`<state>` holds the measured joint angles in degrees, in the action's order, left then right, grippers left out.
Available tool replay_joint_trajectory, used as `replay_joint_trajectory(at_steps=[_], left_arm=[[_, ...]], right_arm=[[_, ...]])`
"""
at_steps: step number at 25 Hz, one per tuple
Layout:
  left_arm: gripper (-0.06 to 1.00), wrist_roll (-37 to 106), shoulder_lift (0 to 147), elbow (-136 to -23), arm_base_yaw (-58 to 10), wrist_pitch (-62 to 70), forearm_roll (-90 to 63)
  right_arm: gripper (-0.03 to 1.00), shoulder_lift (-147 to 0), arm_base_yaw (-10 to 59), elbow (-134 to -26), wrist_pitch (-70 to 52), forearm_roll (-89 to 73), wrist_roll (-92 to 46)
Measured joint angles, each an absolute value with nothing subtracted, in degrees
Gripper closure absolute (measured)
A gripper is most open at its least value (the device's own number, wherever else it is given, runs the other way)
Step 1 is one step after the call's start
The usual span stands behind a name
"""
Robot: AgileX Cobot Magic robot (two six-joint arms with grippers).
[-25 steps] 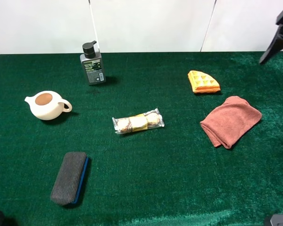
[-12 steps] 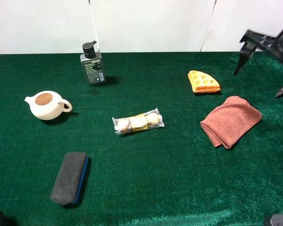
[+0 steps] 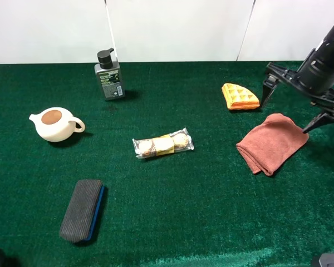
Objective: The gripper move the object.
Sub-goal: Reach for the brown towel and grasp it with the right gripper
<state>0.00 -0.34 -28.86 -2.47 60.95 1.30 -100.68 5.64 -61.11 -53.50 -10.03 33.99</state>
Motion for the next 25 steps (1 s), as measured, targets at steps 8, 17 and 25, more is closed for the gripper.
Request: replay_joint_trajectory(at_steps=[8, 17, 25], left_arm=[[-0.05, 0.0, -0.34, -28.86, -2.47, 60.95, 1.3], [-0.05, 0.0, -0.34, -28.86, -2.47, 60.95, 1.3], [-0.05, 0.0, -0.34, -28.86, -2.47, 60.95, 1.3]], right_arm=[[0.27, -105.41, 5.64, -60.93, -50.37, -10.82, 34.48], [0.27, -109.18, 5.64, -57.74, -44.77, -11.09, 35.72], [0.27, -112.52, 5.64, -57.56, -43.41, -10.79, 35.72]])
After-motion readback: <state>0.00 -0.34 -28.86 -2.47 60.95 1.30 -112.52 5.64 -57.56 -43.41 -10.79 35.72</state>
